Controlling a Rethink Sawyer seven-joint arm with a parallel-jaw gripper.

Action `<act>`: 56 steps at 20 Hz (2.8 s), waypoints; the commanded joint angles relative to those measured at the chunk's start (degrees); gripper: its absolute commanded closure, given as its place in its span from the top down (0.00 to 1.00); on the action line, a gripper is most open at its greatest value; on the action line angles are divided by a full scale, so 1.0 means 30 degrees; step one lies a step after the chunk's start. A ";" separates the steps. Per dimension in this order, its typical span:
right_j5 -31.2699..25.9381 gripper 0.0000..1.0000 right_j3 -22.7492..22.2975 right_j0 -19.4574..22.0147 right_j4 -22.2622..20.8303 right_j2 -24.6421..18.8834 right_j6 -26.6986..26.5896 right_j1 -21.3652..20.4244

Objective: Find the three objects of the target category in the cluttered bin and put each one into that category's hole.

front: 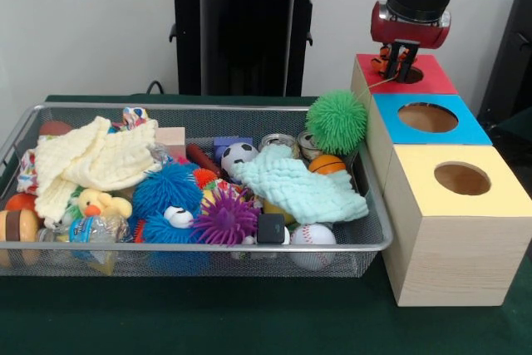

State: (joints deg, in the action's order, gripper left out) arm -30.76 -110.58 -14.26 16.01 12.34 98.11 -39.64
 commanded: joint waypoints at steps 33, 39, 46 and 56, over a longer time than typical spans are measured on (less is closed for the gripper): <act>0.2412 0.00 -0.2083 -0.0517 0.2774 -0.1323 0.5604 0.1399; 0.2916 0.00 -0.2506 -0.0654 0.3049 -0.1545 0.5756 0.1273; 0.3607 0.00 -0.2668 -0.0718 0.3363 -0.1643 0.5730 0.1519; 0.3833 0.00 -0.2336 -0.0932 0.3599 -0.1752 0.5811 0.1996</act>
State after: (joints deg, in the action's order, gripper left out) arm -25.64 -114.62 -16.15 23.91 14.01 100.04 -40.19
